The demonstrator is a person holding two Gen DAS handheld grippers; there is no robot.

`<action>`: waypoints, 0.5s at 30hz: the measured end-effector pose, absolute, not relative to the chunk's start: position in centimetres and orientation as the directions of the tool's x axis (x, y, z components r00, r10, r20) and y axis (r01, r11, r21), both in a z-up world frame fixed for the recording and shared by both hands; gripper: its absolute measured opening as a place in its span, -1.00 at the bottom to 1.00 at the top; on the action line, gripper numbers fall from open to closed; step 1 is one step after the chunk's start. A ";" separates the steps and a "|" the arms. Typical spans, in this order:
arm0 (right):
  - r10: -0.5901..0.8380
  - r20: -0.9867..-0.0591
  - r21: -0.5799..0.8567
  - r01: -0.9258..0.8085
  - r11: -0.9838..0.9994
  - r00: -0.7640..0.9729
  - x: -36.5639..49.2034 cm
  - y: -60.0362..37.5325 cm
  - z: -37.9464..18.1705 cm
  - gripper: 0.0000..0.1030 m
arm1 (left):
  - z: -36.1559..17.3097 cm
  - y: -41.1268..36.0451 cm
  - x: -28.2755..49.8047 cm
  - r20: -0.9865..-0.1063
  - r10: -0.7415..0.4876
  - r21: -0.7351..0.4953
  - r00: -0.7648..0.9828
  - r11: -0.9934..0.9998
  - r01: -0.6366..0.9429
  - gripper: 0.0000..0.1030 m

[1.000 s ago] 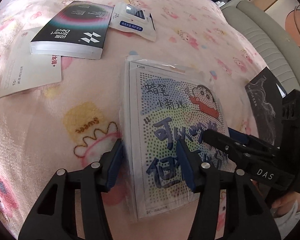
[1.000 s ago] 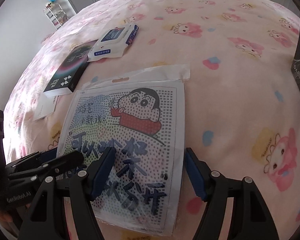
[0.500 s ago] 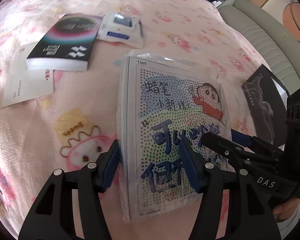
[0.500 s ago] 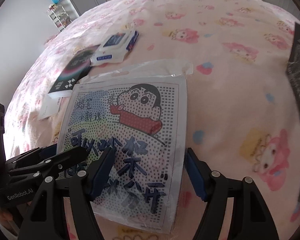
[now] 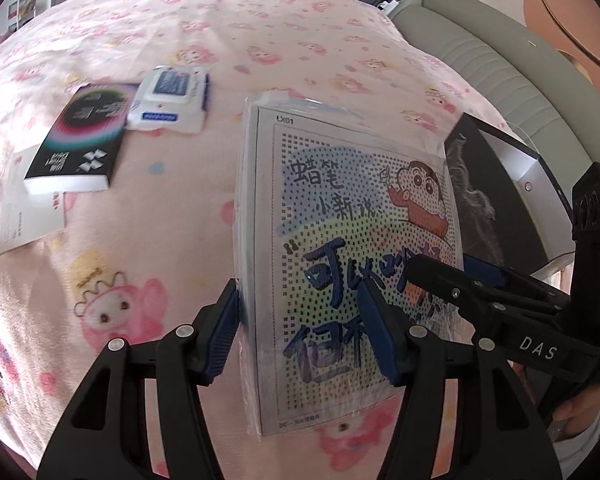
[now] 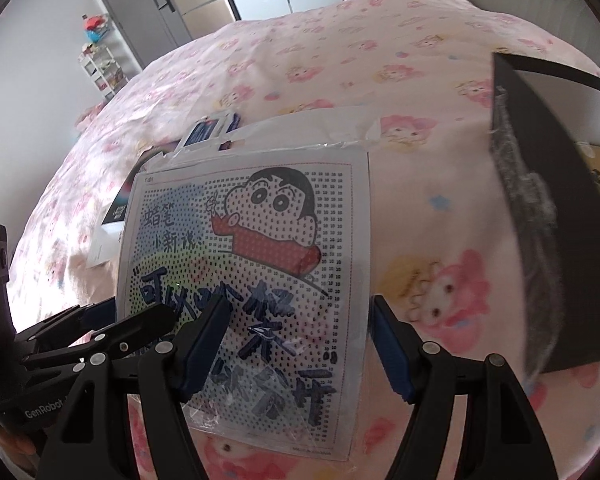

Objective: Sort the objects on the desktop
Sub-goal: 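Lift the bead-art kit and carry it toward the open black box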

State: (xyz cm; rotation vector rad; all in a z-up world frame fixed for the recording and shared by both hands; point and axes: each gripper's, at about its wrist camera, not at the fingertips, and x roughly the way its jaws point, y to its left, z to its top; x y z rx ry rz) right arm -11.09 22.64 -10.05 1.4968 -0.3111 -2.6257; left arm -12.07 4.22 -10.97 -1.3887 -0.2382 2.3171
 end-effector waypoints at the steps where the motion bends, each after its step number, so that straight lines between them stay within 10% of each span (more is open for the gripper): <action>1: -0.187 -0.840 0.225 -0.014 -0.974 -0.510 -11.1 23.0 -9.9 0.32 | -10.8 4.6 -12.1 -0.800 0.441 -0.354 -0.407 -0.895 -0.273 0.16; 15: -0.134 -0.828 0.212 -0.083 -0.974 -0.544 -9.9 27.5 -7.0 0.31 | -7.6 9.6 -12.5 -0.795 0.455 -0.331 -0.401 -0.880 -0.341 0.17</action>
